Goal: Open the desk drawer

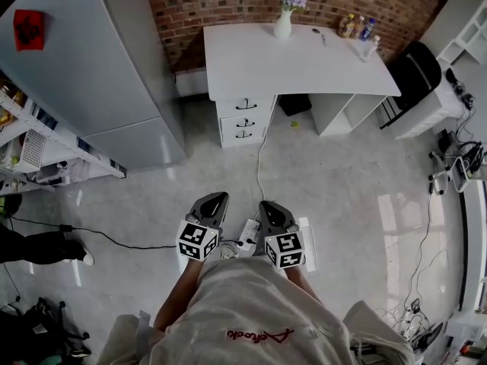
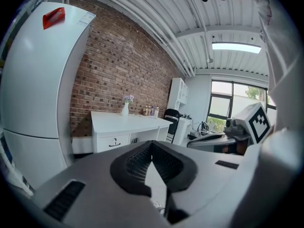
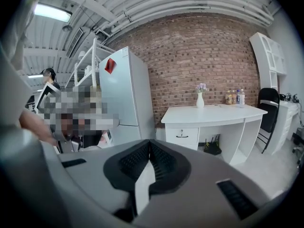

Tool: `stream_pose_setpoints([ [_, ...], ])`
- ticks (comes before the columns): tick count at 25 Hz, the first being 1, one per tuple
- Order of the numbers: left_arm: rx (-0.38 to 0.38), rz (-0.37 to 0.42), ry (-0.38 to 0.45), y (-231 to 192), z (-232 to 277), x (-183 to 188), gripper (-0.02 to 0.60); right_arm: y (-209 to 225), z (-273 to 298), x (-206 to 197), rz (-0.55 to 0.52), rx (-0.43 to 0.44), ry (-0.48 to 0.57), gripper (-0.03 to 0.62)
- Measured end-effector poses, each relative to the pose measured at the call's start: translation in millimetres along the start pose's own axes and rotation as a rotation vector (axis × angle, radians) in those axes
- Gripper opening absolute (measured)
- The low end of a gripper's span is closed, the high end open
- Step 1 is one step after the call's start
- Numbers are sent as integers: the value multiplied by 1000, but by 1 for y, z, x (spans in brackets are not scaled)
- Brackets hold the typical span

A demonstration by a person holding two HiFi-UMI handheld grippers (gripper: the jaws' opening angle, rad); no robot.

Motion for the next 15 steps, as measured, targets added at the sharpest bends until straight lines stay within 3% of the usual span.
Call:
stream_pose_setpoints([
  [15, 111, -35, 19, -9, 120, 42, 12, 133, 64, 16, -4, 86, -15, 17],
])
Point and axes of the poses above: the fingertips, and each gripper's own axes: z forward along the fingers, y to its right, x out of its top, the point moved 1 cm from there along -z, backward along the fingers, and after that the axes turned 13 degrees about -z, right-handed, at the moved point
